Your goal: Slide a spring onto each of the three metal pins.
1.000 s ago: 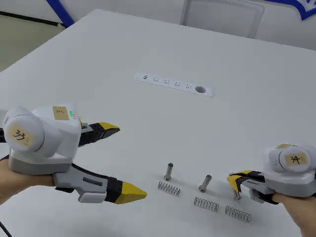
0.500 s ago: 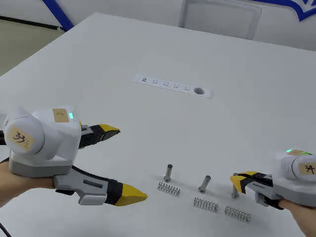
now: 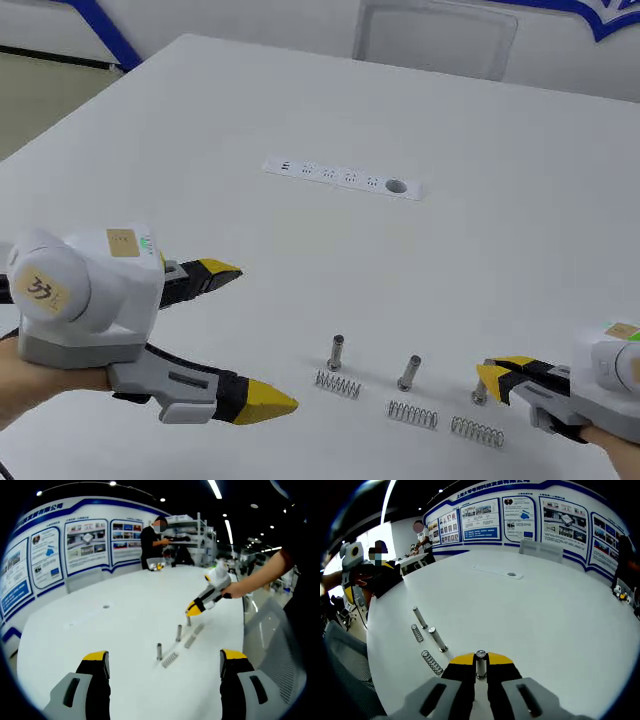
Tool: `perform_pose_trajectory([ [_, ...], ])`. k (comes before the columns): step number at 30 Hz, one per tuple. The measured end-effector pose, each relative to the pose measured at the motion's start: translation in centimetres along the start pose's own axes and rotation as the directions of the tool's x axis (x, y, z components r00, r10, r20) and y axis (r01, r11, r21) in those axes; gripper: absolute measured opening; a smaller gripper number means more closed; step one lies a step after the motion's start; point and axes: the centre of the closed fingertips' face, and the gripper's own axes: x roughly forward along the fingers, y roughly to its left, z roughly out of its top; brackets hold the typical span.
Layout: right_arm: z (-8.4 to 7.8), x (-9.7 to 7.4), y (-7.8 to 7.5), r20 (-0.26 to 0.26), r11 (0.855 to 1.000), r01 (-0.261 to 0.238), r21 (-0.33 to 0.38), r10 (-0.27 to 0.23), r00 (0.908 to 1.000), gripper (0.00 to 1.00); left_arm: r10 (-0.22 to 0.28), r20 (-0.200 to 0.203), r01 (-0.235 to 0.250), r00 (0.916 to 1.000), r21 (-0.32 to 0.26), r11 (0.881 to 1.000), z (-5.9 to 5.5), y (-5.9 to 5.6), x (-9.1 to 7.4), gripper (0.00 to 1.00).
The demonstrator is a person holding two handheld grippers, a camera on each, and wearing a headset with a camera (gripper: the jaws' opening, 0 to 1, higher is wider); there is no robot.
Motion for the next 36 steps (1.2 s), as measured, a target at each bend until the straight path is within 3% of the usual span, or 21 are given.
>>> perform_pose_trajectory([
  [6,-0.3,-0.4,0.4,0.027,1.000,-0.013,0.021,0.013,0.9995,0.08,0.006,0.006,-0.006,1.0000,-0.006,1.000,0.1,0.0,0.0,0.93],
  [20,-0.5,-0.6,0.9,-0.008,0.995,-0.005,-0.096,0.005,1.0000,0.08,0.002,0.009,-0.002,1.0000,-0.004,1.000,0.3,-0.2,-0.1,0.93],
  [28,-0.4,-0.6,0.8,-0.017,0.999,-0.025,-0.031,0.024,0.9996,0.09,0.010,0.011,-0.010,0.9999,-0.002,1.000,0.5,0.1,-0.3,0.93],
  [36,0.4,-2.0,0.6,0.018,0.999,-0.015,-0.040,0.016,0.9997,0.17,0.007,0.008,-0.007,0.9999,0.000,1.000,0.5,-0.1,-0.2,0.93],
])
